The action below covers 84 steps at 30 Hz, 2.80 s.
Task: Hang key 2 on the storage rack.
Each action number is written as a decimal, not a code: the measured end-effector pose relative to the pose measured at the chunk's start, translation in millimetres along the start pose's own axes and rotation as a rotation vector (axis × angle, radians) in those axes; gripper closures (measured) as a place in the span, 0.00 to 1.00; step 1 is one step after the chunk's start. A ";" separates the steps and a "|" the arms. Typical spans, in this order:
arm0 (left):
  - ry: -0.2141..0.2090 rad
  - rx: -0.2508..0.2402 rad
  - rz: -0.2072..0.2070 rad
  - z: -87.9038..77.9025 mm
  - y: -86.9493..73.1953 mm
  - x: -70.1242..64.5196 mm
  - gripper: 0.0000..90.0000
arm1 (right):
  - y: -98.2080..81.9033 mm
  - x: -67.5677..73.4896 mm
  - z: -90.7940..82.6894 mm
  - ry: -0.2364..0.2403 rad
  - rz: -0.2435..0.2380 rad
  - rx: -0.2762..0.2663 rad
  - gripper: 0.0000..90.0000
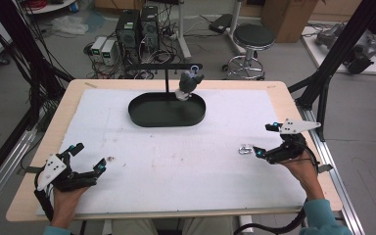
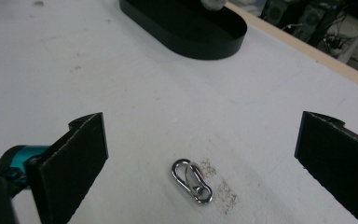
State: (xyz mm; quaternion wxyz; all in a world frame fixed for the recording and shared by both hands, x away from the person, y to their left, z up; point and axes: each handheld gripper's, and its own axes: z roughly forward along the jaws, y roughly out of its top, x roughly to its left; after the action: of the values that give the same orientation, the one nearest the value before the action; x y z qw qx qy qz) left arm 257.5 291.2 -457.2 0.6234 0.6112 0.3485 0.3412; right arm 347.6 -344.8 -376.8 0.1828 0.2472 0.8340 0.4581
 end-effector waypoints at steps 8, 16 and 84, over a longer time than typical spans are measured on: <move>0.001 -0.001 0.000 0.1 0.0 -0.2 0.02 | -2.0 -4.1 16.8 0.020 -0.026 0.094 0.05; -0.002 0.002 0.000 0.2 0.1 0.1 0.02 | -6.0 -8.1 29.6 0.026 -0.024 0.181 0.07; -0.004 0.002 -0.002 0.3 0.0 -0.1 0.02 | -11.7 -8.3 61.6 0.060 -0.195 0.431 0.90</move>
State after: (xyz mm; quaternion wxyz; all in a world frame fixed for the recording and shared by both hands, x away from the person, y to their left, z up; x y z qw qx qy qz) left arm 257.6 291.0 -457.1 0.6239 0.6121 0.3482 0.3388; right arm 384.2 -313.5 -417.9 0.1444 0.1851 0.9375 0.2567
